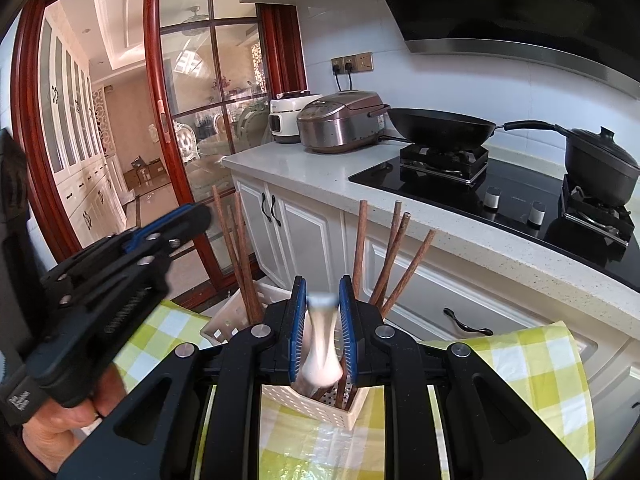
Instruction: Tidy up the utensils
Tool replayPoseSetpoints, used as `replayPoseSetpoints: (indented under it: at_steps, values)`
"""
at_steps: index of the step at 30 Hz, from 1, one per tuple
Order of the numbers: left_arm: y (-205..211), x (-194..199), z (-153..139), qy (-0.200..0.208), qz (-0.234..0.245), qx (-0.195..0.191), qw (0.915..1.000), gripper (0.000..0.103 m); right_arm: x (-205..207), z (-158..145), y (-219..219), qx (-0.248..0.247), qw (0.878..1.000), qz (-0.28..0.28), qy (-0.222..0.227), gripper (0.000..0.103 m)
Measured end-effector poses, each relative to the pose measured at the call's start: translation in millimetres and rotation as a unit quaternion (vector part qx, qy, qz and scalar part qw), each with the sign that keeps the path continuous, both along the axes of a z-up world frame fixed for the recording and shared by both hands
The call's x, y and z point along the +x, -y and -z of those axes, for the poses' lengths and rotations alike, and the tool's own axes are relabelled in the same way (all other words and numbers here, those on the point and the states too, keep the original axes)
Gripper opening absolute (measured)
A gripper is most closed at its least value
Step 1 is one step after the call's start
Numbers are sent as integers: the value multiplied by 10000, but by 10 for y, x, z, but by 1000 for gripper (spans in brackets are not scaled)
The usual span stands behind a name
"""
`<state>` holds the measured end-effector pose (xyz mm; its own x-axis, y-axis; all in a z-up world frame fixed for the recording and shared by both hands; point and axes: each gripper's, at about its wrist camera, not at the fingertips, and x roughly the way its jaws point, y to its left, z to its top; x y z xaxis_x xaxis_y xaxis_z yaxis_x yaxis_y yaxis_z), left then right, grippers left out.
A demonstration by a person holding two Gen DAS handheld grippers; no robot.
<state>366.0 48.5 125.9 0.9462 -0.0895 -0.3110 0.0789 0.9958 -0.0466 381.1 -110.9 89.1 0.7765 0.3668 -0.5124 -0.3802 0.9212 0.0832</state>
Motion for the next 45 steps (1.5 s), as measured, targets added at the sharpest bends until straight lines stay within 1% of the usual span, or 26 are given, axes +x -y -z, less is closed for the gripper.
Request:
replayPoseSetpoints:
  at_steps: [5, 9, 11, 15, 17, 19, 21, 23, 25, 27, 28, 29, 31, 34, 37, 39, 40, 41, 45]
  values:
    - [-66, -135, 28, -4, 1, -60, 10000, 12, -13, -10, -15, -20, 10000, 8, 0, 19]
    - [-110, -264, 79, -4, 49, -162, 9999, 13, -106, -32, 17, -20, 10000, 25, 88, 19]
    - [-143, -352, 142, -27, 94, -254, 9996, 22, -183, -37, 71, 1, 9999, 78, 152, 21]
    - [-173, -536, 285, -71, 190, -353, 9992, 25, -374, 16, 202, 56, 9995, 165, 282, 30]
    - [-189, -646, 364, -88, 254, -420, 9988, 32, -490, 94, 268, 70, 9990, 246, 368, 36]
    - [-180, -746, 464, -140, 345, -465, 9982, 34, -627, 238, 329, 41, 9981, 363, 491, 46]
    - [-152, -834, 582, -217, 437, -414, 9980, 37, -724, 393, 376, -19, 9966, 561, 607, 47]
    - [-128, -898, 683, -289, 489, -344, 9978, 41, -767, 512, 410, -7, 9957, 682, 622, 47]
    - [-138, -958, 786, -386, 533, -409, 9970, 43, -817, 636, 435, 24, 9951, 738, 656, 47]
    - [-157, -1015, 864, -459, 509, -473, 9965, 45, -852, 694, 427, 4, 9951, 660, 731, 48]
    - [-165, -1055, 897, -481, 472, -519, 9964, 47, -873, 713, 420, 0, 9953, 600, 762, 50]
    - [-160, -1088, 919, -498, 476, -539, 9962, 52, -912, 731, 422, 14, 9952, 523, 828, 52]
    - [-125, -1143, 924, -464, 414, -464, 9970, 58, -999, 768, 441, -16, 9943, 465, 958, 59]
    - [-121, -1243, 926, -382, 355, -507, 9974, 64, -1120, 858, 492, -132, 9934, 434, 1049, 63]
    - [-79, -1287, 956, -351, 331, -435, 9979, 66, -1143, 963, 556, -175, 9948, 356, 943, 63]
    - [-55, -1279, 966, -381, 368, -461, 9975, 66, -1091, 984, 586, -87, 9960, 322, 828, 63]
    - [-40, -1285, 979, -385, 344, -437, 9977, 68, -1077, 982, 597, -38, 9964, 280, 794, 63]
    - [-23, -1287, 988, -386, 334, -398, 9979, 71, -1078, 978, 594, -15, 9966, 238, 789, 63]
    - [-5, -1283, 1018, -378, 259, -356, 9983, 73, -1091, 961, 605, 13, 9963, 201, 836, 63]
